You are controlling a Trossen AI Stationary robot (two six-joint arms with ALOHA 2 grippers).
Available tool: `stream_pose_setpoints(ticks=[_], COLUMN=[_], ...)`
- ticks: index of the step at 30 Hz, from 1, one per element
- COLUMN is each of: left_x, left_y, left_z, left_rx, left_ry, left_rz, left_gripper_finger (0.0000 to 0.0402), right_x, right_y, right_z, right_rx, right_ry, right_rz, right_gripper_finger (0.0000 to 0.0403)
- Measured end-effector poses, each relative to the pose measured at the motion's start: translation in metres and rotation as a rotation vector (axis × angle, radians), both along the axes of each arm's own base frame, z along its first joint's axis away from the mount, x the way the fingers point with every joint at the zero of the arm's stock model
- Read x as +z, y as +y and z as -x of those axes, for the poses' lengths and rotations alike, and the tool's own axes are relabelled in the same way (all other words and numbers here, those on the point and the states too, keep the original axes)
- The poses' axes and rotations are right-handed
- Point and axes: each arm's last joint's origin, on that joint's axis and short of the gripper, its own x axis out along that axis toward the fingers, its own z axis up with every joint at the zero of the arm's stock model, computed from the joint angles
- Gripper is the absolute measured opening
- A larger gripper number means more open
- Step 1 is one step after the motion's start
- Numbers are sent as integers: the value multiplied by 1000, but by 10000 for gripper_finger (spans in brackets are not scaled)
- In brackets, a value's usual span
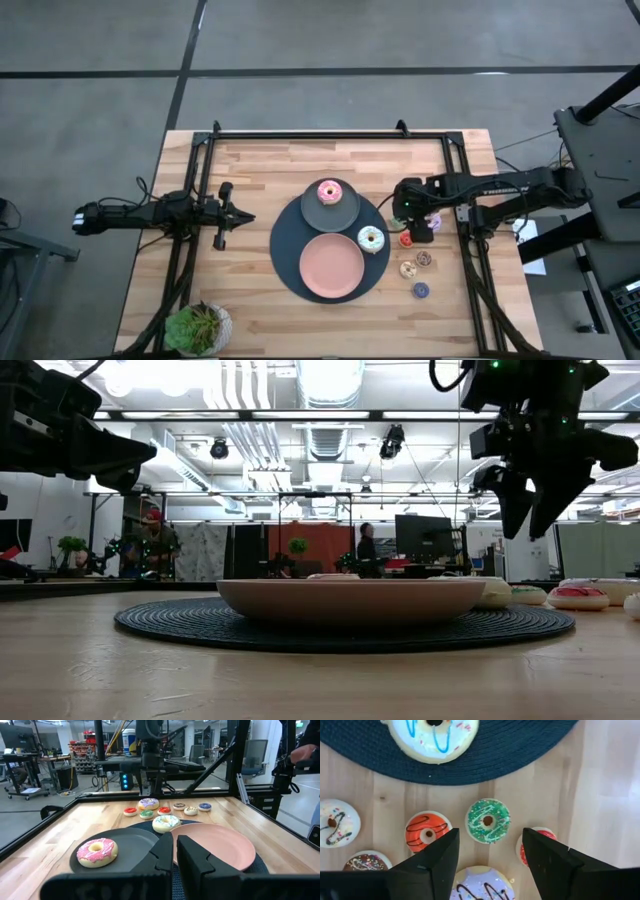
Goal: Pick & Place donuts
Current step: Put the top small orange doughnut into the pink plate
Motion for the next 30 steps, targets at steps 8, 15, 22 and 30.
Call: stream_pose_setpoints(ticks=[8, 15, 22, 30], left_x=[0, 0, 0, 0], left_y=[0, 0, 0, 0], left_z=[0, 0, 0, 0], left_rx=[0, 0, 0, 0], left_ry=[0, -1, 0, 0], left_rz=[0, 0, 0, 0], left_gripper_finger=[0, 0, 0, 0], right_x=[-3, -3, -3, -9], right_y=[-1, 0, -1, -1], right_z=[-5, -5, -5, -1], right_rx=[51, 64, 70, 84], right_ry=[-4, -3, -1, 21], right_rz=[20, 24, 25, 27], right_gripper_finger=[272, 294, 287, 282])
